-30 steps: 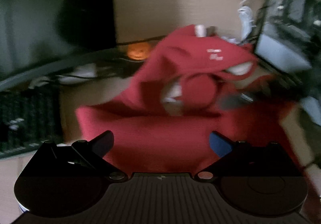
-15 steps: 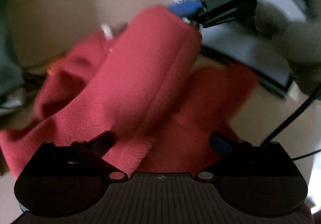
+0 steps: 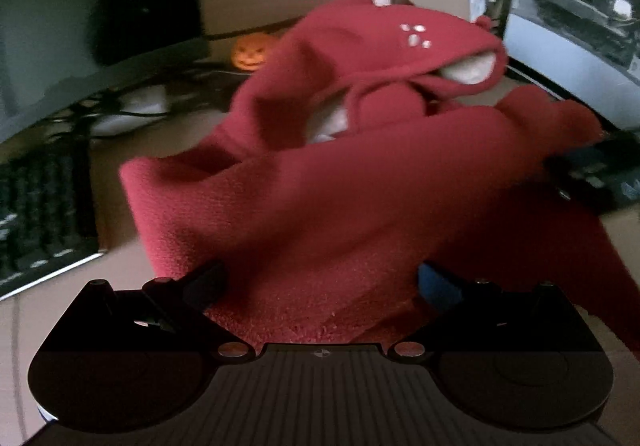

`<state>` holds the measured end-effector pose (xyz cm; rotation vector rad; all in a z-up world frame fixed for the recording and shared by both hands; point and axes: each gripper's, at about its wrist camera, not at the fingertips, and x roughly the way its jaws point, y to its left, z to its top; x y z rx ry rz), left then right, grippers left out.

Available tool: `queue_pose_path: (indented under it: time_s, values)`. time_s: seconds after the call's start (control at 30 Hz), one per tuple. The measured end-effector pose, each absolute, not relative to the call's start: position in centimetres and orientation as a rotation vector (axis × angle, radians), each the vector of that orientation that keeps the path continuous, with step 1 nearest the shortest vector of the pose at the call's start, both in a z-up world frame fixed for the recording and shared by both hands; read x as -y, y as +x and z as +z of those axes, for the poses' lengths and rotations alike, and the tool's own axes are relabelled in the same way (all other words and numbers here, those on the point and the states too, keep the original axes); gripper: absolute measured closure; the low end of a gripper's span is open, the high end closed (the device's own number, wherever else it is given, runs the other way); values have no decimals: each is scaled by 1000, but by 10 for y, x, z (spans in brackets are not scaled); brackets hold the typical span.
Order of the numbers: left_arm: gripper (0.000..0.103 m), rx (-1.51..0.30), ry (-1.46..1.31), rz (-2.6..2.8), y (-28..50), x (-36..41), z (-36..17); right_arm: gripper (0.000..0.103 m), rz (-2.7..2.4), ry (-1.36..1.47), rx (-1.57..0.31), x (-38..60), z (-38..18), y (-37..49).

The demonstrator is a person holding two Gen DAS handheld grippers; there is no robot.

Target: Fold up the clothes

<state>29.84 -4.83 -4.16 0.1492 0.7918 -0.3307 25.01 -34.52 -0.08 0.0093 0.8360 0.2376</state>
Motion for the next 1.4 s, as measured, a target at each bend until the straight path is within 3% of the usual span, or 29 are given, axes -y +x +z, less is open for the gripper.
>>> queue_pose_path:
  time_s: [0.27,0.57,0.73,0.9,1.17,1.4]
  values:
    - [0,-822,16,-400,244,50,-38,6,238,-144,-877,316,-19,184]
    - [0,-836,71,-396,208,20,-52,0,339,-65,-943,280,-19,149]
    - [0,-823,90,-399,192,8,-52,0,178,282,-858,354,5,168]
    - [0,-820,91,-372,191,14,-54,0,81,656,-841,429,-5,201]
    - [0,-827,92,-342,191,18,-55,0,140,741,-924,417,-23,244]
    - [0,-836,93,-316,192,21,-55,0,79,956,-793,456,-36,278]
